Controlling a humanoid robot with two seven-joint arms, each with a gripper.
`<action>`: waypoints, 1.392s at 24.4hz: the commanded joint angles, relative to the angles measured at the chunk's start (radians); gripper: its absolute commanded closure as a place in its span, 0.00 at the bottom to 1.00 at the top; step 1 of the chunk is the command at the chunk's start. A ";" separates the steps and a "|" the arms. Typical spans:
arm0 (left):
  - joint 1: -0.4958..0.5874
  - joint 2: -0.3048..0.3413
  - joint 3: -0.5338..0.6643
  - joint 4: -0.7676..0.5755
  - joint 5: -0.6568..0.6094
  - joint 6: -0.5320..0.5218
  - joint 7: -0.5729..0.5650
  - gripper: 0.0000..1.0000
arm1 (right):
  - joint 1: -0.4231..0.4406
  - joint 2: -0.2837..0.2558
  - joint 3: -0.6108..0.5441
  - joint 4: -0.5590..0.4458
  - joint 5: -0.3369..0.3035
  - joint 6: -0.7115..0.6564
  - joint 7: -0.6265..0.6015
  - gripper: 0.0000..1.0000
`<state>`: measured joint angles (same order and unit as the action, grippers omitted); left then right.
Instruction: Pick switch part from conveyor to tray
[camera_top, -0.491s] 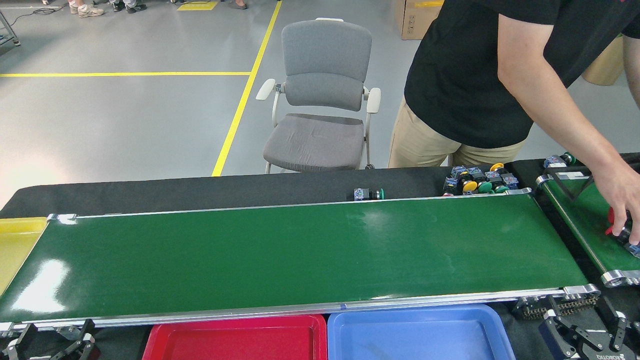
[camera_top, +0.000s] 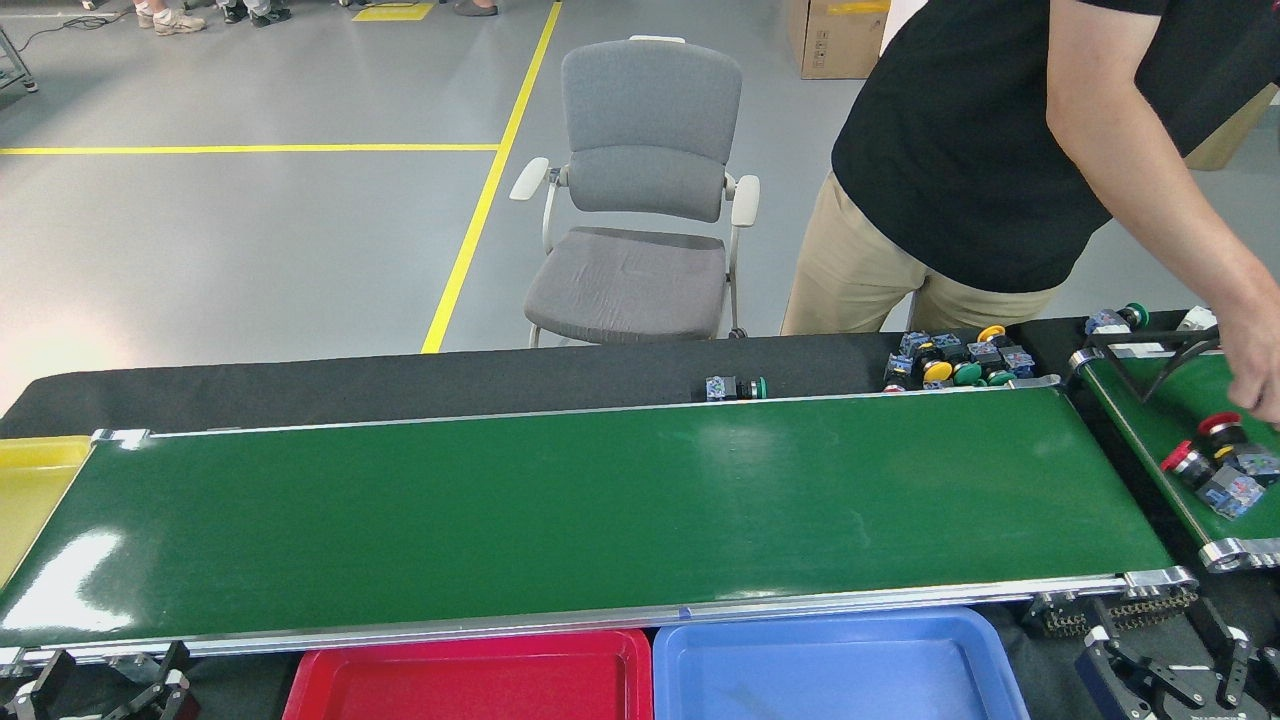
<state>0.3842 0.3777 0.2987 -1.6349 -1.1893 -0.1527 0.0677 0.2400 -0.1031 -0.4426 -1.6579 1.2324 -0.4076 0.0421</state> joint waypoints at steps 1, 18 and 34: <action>-0.002 0.010 0.010 -0.006 0.004 -0.001 0.009 0.00 | -0.002 -0.021 0.001 -0.003 -0.005 0.001 -0.013 0.02; -0.008 0.007 0.017 -0.002 0.005 -0.001 0.089 0.00 | -0.111 -0.047 0.130 0.078 -0.002 0.015 0.070 0.02; -0.018 0.013 0.014 0.021 0.007 -0.011 0.089 0.00 | -0.245 -0.118 0.335 0.221 -0.034 0.156 0.108 0.01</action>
<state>0.3724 0.3776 0.3061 -1.6073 -1.1867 -0.1624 0.1537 0.0123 -0.2091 -0.1119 -1.4341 1.2046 -0.2558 0.1467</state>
